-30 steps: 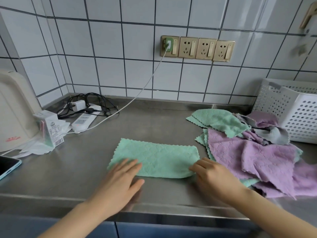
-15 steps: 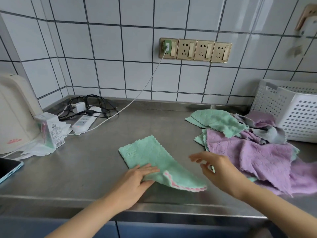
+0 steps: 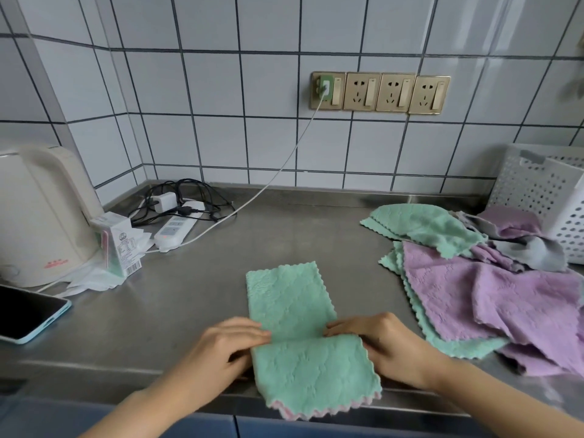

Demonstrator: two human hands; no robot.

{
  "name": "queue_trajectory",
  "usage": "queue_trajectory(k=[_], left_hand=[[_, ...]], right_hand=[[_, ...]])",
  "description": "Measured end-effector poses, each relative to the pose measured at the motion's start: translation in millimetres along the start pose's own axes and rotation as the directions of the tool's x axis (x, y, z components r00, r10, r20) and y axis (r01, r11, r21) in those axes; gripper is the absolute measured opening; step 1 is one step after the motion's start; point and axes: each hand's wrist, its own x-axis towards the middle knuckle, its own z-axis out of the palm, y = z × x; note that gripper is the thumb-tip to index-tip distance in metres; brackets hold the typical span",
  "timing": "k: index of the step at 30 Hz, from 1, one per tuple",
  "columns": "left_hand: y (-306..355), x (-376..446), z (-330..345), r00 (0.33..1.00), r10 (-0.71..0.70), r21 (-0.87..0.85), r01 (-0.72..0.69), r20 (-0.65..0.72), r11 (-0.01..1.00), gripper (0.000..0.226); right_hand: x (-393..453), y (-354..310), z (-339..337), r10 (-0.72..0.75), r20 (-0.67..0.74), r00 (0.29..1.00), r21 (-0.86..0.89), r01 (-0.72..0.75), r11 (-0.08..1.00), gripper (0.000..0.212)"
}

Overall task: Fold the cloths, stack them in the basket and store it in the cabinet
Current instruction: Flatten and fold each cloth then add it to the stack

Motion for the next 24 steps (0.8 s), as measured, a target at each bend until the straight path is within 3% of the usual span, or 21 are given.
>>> queue_trajectory(k=[2,4,6,9,11,14,17,21,24], left_hand=[[6.7,1.4,-2.9,0.980,-0.175,-0.086,0.167,-0.099,0.982,0.043],[13.5,14.4,-6.6,0.923,-0.378,-0.205,0.358,-0.071,0.911,0.028],[12.5,30.7,-8.2,0.827,-0.563,-0.307,0.535,-0.002,0.787,0.030],[7.0,48.0,-6.7,0.676,-0.733,-0.385,0.698,0.077,0.603,0.029],[2.2,53.4,-2.6,0.629,-0.770,-0.354,0.747,0.101,0.563,0.023],[0.1,57.7,0.1,0.633,-0.769,-0.284,0.757,0.091,0.589,0.021],[4.9,60.7,-1.0,0.645,-0.762,-0.243,0.749,0.057,0.616,0.023],[8.3,60.5,-1.0,0.661,-0.750,-0.151,0.741,-0.010,0.655,0.018],[10.2,61.3,-4.0,0.725,-0.681,0.112,0.689,-0.107,0.716,0.020]], right_hand=[[12.0,-5.0,-4.8,0.059,-0.022,0.998,0.078,-0.058,0.995,0.033],[32.1,-8.0,-6.7,0.170,-0.080,0.982,0.209,-0.150,0.966,0.012],[57.1,-5.5,-6.1,0.349,-0.120,0.929,0.293,-0.303,0.907,0.025],[90.6,4.6,2.0,0.617,-0.079,0.783,0.174,-0.598,0.782,0.038],[102.7,8.7,13.4,0.699,-0.108,0.707,0.005,-0.703,0.712,0.039],[105.6,2.9,23.9,0.697,-0.174,0.695,-0.155,-0.719,0.678,0.031],[104.3,-4.5,23.6,0.676,-0.217,0.705,-0.180,-0.709,0.682,0.025],[107.5,-4.6,20.5,0.723,-0.177,0.667,-0.170,-0.745,0.645,0.021],[107.9,-4.3,16.9,0.737,-0.171,0.654,-0.106,-0.756,0.646,0.022]])
